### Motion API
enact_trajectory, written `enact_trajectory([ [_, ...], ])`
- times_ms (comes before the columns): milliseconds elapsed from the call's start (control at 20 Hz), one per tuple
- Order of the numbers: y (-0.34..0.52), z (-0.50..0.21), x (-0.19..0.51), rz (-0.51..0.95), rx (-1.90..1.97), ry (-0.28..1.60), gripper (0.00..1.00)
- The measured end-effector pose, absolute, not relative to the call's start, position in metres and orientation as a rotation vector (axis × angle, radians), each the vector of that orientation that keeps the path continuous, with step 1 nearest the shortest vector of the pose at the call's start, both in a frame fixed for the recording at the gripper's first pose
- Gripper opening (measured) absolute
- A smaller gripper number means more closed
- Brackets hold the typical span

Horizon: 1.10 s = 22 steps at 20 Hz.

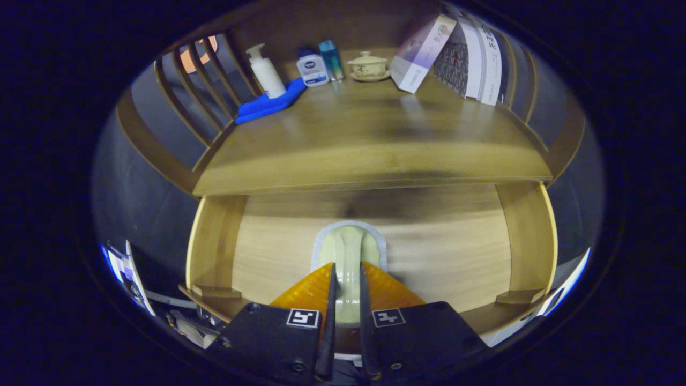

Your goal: Pull open the drawer, take out the items inside it, and place them on the countertop above the cabinet.

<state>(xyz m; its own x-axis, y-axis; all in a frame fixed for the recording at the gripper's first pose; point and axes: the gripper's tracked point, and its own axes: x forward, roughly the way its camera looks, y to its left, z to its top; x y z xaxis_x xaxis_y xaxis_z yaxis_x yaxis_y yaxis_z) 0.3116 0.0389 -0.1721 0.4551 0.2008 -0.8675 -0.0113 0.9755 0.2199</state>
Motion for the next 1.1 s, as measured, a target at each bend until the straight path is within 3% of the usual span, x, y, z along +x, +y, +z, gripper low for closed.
enact_trajectory([
  [500, 0.032, -0.076, 0.354, 0.115, 0.171, 0.925, 0.23],
  [1100, 0.029, -0.095, 0.464, -0.003, 0.149, 0.974, 0.23],
])
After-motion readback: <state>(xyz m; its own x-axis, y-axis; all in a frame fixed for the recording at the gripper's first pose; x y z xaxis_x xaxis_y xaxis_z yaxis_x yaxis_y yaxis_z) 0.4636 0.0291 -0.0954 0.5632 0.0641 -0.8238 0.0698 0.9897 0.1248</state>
